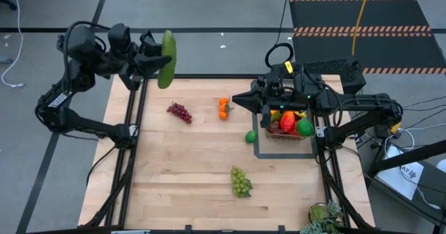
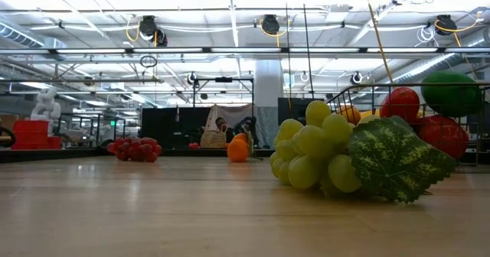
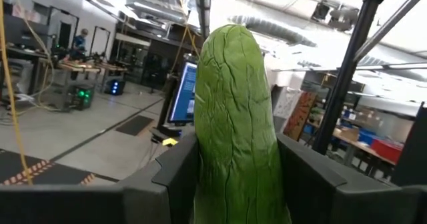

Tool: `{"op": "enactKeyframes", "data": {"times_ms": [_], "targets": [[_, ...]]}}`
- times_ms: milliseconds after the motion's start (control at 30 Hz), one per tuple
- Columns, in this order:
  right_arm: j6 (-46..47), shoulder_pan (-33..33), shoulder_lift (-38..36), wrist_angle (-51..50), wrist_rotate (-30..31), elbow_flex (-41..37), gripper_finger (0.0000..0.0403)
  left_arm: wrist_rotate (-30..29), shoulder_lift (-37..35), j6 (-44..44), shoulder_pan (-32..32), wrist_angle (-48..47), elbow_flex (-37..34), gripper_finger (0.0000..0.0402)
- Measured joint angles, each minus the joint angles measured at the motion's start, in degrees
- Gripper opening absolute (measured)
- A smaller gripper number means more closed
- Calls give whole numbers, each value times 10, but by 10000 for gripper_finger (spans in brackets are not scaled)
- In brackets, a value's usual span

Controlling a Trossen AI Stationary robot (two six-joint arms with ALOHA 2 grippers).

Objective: Build produce basket
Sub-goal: Put the green cucumber into the wire basket

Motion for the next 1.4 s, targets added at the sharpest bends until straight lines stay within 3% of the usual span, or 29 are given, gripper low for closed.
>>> {"op": "enactKeyframes", "data": {"times_ms": [467, 700, 1133, 1400], "targets": [[-17, -8, 0, 0, 1, 0, 27, 1, 4, 42, 0, -43, 14, 184], [5, -8, 0, 0, 1, 0, 27, -2, 4, 114, 0, -60, 14, 184], [97, -7, 0, 0, 1, 0, 27, -9, 5, 376, 0, -57, 14, 184], [94, 6, 0, 0, 2, 0, 27, -9, 5, 562, 0, -45, 14, 184]]}}
